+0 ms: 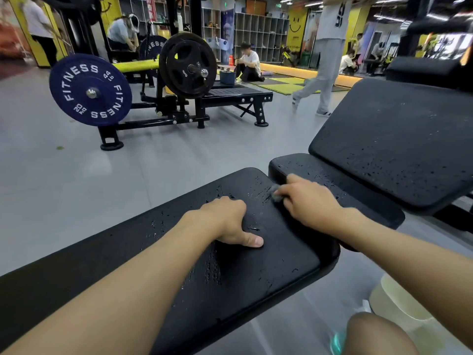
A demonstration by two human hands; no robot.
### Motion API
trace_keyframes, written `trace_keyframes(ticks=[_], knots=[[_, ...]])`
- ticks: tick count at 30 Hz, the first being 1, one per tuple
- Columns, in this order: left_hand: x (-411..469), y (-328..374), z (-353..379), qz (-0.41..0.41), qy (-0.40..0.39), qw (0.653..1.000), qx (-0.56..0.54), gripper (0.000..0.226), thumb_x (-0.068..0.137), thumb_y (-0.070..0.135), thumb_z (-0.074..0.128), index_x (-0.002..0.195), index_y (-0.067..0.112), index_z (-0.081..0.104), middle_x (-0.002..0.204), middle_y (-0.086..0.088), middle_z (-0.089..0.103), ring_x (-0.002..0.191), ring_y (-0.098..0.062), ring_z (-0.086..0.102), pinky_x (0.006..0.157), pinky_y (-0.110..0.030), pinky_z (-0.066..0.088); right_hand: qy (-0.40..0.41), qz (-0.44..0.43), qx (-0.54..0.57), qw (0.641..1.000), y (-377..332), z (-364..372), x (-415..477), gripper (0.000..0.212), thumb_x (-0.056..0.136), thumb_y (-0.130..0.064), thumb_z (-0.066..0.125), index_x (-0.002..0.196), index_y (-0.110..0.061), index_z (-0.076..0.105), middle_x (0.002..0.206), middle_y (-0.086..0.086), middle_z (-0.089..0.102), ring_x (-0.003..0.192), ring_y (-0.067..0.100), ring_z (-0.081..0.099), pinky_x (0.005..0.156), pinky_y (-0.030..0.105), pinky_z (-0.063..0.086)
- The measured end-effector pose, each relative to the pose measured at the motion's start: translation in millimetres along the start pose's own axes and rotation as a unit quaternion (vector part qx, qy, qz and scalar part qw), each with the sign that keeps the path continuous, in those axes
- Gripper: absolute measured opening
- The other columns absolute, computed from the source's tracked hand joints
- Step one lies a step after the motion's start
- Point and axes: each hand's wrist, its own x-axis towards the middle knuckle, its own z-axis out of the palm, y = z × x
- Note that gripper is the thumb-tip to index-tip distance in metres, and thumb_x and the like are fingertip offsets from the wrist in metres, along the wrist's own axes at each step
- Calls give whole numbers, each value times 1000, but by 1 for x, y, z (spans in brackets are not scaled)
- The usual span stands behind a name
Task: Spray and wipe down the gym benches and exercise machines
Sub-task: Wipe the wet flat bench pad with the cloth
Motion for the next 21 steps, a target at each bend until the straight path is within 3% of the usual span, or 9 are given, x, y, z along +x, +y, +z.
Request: trace_keyframes(ticks=[2, 6, 10, 11, 15, 19, 21], knots=[[-1, 0, -1, -2, -3, 1000, -2, 78, 73, 77, 67, 121, 18, 49, 128, -9, 51, 119, -31, 51, 100, -44, 46, 19, 24, -11, 999, -3, 0, -2, 31, 96, -22, 44, 115, -34, 66, 105, -3, 46, 99, 36, 59, 79, 39, 45], [1, 2, -3, -9, -10, 1000, 18, 69, 73, 77, 67, 106, 21, 43, 128, -10, 51, 118, -32, 51, 99, -43, 46, -27, -113, -16, 993, -22, 7, -30, 28, 97, -28, 46, 117, -37, 63, 107, -5, 46, 93, 31, 60, 69, 36, 41], [-1, 2, -1, -15, -15, 1000, -7, 79, 75, 76, 66, 125, 19, 46, 133, -10, 47, 124, -32, 46, 102, -45, 43, 16, 36, 6, 999, 3, -2, -12, 30, 97, -22, 44, 113, -36, 65, 99, -7, 40, 99, 33, 59, 76, 38, 41], [-1, 2, 0, -16, -12, 1000, -10, 79, 75, 76, 66, 126, 19, 46, 133, -11, 46, 125, -32, 46, 103, -45, 42, 25, 40, -8, 999, -2, -1, -15, 29, 97, -22, 43, 113, -33, 65, 101, -5, 42, 97, 35, 59, 74, 38, 42], [0, 2, 2, -22, -13, 1000, -10, 79, 75, 75, 66, 126, 18, 45, 135, -11, 44, 128, -34, 44, 100, -45, 40, -23, -92, -17, 995, -17, 4, -43, 28, 97, -29, 45, 118, -35, 62, 107, -4, 44, 94, 30, 60, 71, 37, 46], [-3, 4, 3, -26, -11, 999, -16, 79, 79, 73, 64, 130, 17, 43, 138, -12, 41, 130, -33, 41, 102, -45, 39, 17, 39, 0, 999, 6, -5, -31, 31, 98, -23, 43, 116, -37, 65, 98, -7, 40, 96, 31, 59, 70, 34, 36], [-4, 5, 5, -30, -7, 999, -14, 79, 82, 71, 63, 134, 16, 41, 142, -12, 37, 135, -33, 36, 105, -48, 36, 15, 0, -42, 999, -8, -2, -41, 29, 98, -25, 42, 116, -35, 63, 105, -4, 43, 94, 34, 60, 69, 35, 37]])
